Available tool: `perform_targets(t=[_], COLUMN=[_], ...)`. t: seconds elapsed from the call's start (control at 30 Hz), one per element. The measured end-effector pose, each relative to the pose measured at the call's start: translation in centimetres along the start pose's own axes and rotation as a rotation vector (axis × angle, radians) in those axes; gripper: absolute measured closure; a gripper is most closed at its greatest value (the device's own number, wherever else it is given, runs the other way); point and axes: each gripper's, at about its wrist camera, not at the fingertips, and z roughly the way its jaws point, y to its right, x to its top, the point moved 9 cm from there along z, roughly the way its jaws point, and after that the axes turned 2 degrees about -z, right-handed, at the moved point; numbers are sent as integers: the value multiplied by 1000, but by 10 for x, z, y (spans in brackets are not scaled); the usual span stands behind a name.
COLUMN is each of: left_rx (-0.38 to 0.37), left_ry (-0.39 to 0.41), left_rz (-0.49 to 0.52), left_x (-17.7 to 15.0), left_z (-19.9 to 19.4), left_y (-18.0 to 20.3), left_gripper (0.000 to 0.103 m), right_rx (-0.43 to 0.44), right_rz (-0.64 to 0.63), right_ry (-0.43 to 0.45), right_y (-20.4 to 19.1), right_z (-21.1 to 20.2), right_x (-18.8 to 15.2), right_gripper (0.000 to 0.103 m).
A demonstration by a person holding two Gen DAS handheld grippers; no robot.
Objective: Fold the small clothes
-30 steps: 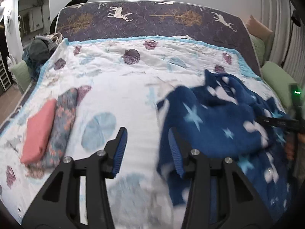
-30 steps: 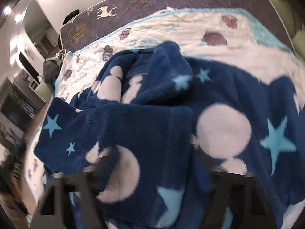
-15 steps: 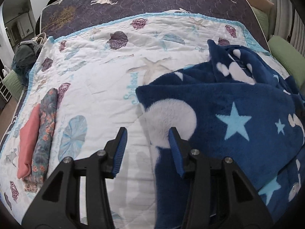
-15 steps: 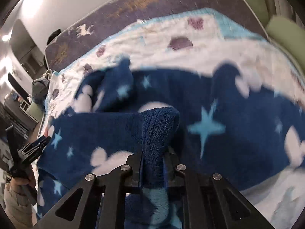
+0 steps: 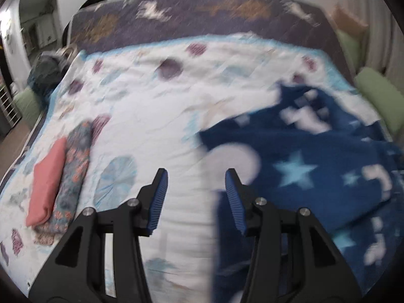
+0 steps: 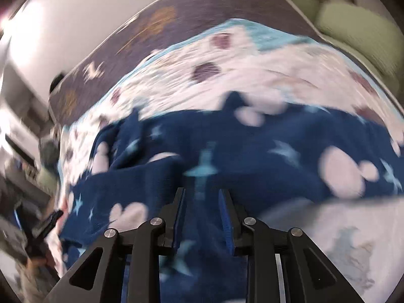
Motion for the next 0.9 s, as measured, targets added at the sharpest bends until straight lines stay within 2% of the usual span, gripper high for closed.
perform_targets(t=[0.1, 0.2, 0.3, 0.4, 0.6, 0.67, 0.8, 0.83, 0.9], left_rx=[-122, -209, -187, -153, -153, -137, -133, -136, -148], left_ry=[29, 12, -56, -144, -122, -111, -88, -86, -82], left_rz=[43, 113, 193, 211, 186, 198, 188, 182, 163], left_x=[9, 1, -23, -53, -49, -48, -47, -46, -45], left_z=[-19, -21, 2, 32, 26, 23, 13, 11, 5], left_y=[46, 95, 125, 129, 125, 125, 124, 123, 122], left_gripper=[53, 53, 53, 53, 53, 53, 53, 53, 53], right_rx=[12, -77, -105, -119, -114, -112, -104, -113, -135], right_rz=[149, 239, 378, 552, 774, 819, 856, 851, 816], right_ry=[14, 59, 89, 105, 152, 189, 238, 250, 264], right_y=[44, 90, 139, 188, 259, 275, 298, 301, 301], right_z=[-19, -44, -62, -69, -70, -70, -61, -59, -55], right_x=[-5, -10, -18, -28, -37, -33, -18, -15, -6], right_gripper=[77, 74, 71, 65, 57, 52, 51, 52, 79])
